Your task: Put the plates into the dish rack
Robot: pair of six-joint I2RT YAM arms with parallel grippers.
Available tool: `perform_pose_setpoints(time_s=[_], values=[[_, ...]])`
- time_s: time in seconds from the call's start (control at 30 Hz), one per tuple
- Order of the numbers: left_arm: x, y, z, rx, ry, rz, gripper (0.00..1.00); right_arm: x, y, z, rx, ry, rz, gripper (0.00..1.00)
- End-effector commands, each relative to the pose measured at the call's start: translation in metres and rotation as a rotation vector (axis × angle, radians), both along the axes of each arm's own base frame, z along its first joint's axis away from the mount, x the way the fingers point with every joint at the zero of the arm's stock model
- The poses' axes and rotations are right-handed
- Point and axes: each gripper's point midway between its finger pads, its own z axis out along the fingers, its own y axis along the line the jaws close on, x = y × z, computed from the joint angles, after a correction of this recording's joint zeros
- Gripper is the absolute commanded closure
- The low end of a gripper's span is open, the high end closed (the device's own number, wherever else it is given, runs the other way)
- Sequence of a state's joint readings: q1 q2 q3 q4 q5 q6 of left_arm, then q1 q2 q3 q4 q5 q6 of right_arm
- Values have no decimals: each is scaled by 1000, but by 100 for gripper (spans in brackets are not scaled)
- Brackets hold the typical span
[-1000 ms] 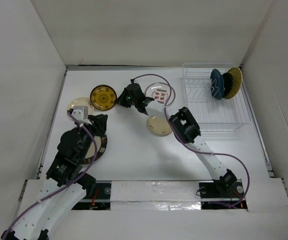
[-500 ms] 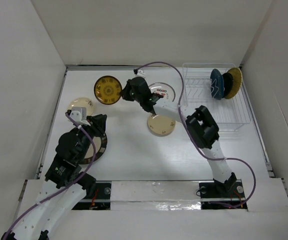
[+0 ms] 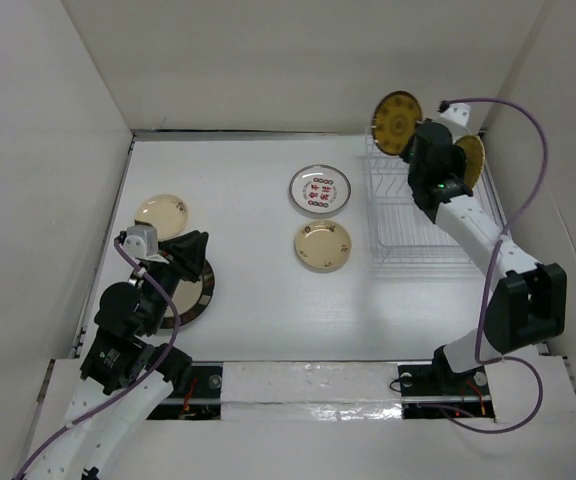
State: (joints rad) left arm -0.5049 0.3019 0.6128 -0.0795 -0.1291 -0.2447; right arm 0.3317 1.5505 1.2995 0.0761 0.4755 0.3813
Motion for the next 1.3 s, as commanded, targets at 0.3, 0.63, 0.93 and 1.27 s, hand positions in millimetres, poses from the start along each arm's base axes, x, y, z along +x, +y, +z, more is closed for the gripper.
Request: perform_pose_setpoints(time_s=[0.3,0.63,0.93,1.27], values=[[-16,-4,24,-52,-86,-58,79,-44,-162,35,-468,174,-454,100],[-19,-2,28,-62,-98,-58,79,-29,-138,14,-671,283,-460,100],[-18,-2,27,-61,-95,-54,79,-10,-129,-10,-805,398,-489,100],[-17,-2,25,-58,-88,-54,79,-14,-128,6,-934,387,-659,100]])
